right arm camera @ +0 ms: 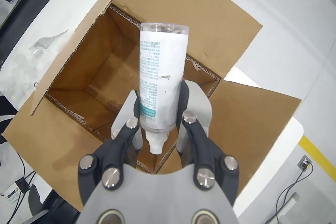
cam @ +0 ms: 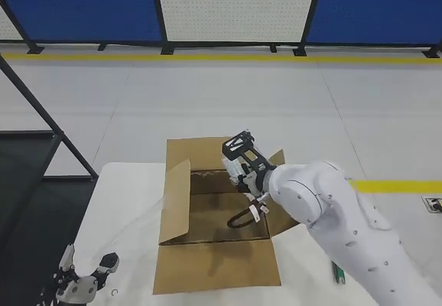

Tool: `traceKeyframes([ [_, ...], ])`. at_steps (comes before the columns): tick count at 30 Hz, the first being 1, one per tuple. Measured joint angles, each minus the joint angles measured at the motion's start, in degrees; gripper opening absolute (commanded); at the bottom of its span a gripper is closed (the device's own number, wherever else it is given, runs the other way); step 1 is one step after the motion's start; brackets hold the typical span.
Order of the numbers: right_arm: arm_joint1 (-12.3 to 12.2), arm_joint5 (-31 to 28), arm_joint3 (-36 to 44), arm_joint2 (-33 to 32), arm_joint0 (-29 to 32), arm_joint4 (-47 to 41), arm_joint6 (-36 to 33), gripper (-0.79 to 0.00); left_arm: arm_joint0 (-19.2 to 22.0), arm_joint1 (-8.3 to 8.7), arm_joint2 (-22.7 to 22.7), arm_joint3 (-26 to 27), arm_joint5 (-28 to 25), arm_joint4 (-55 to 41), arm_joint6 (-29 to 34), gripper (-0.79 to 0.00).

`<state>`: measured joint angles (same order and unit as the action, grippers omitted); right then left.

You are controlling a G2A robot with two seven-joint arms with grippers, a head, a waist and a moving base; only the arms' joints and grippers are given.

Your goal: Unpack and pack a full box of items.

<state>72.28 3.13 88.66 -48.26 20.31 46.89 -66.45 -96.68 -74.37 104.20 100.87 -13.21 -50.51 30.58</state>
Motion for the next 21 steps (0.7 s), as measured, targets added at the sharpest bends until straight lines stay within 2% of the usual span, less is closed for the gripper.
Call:
traceKeyframes([
  [5,2.3,-0.4,-10.5,3.6,-3.3,-7.4,-0.5,-0.785,0.0,0.00,0.0,0.0,0.0,0.0,0.0,0.000],
  [11,6.6,-2.3,-26.4,9.8,-8.6,-15.8,-0.1,-0.785,0.0,0.00,0.0,0.0,0.0,0.0,0.0,0.000],
  [21,13.6,-5.1,-44.2,18.0,-12.7,-17.4,7.3,-0.785,0.0,0.00,0.0,0.0,0.0,0.0,0.0,0.000],
])
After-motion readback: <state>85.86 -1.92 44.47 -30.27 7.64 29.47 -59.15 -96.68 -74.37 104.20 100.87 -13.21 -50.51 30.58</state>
